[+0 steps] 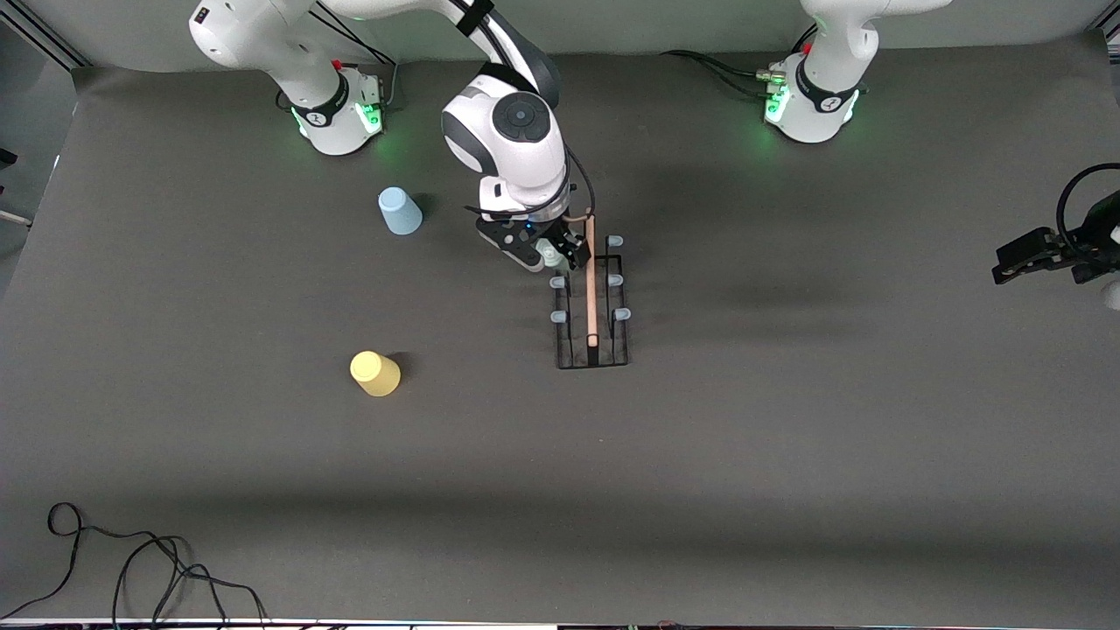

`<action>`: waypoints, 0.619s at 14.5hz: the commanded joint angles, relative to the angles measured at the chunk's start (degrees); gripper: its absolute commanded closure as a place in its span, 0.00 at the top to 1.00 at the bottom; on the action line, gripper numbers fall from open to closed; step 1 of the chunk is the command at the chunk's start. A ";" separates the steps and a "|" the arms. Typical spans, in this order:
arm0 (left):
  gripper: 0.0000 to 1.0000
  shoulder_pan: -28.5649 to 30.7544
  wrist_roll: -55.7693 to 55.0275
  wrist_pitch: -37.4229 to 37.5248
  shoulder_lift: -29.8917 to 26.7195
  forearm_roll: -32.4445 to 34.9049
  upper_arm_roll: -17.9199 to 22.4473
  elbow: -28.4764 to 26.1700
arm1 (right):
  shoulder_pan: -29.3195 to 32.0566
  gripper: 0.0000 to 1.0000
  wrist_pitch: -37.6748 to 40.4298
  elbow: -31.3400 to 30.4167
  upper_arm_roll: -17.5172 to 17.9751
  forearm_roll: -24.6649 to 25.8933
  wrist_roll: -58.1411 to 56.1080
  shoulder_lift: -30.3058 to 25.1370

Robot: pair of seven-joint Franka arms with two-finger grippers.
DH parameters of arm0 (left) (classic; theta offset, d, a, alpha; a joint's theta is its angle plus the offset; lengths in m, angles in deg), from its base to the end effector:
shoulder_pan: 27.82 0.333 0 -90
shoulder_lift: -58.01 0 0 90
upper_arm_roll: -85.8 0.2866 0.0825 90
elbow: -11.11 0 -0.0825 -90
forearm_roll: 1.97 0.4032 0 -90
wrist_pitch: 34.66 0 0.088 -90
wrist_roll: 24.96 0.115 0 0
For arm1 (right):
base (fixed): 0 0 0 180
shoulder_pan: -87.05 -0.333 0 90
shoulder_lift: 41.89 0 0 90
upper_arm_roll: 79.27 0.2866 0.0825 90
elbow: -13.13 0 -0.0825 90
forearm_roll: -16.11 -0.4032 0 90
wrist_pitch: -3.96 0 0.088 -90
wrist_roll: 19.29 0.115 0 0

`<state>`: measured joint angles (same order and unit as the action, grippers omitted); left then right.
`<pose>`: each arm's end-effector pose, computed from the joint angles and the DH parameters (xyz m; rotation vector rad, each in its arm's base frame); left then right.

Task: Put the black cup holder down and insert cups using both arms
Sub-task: 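Place the green cup onto a rack peg with the right gripper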

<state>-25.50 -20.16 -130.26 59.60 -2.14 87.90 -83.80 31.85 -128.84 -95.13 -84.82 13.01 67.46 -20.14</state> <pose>0.5848 0.0447 0.5372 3.1383 -0.0099 -0.0243 0.4108 0.4885 0.2631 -2.9177 1.0247 -0.0221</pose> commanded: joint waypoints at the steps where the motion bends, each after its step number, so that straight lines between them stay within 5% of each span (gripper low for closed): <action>1: 1.00 0.31 -0.40 2.36 -0.36 -0.70 -0.26 0.96 | 0.44 1.00 5.08 2.08 -0.95 0.81 -4.91 -2.06; 4: 1.00 0.49 -0.23 2.36 -0.36 -0.70 -0.17 1.04 | 0.61 1.00 12.90 4.80 -4.98 0.81 -12.36 -3.91; 9: 1.00 0.49 0.21 2.71 -0.45 -0.70 -0.17 1.13 | 1.14 1.00 14.33 5.69 -17.10 -0.41 -36.59 -4.01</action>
<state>-25.43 -20.16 -129.05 59.59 -2.18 87.93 -83.50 32.57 -115.03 -89.94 -98.19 13.06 40.91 -24.89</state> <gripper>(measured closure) 0.000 0.000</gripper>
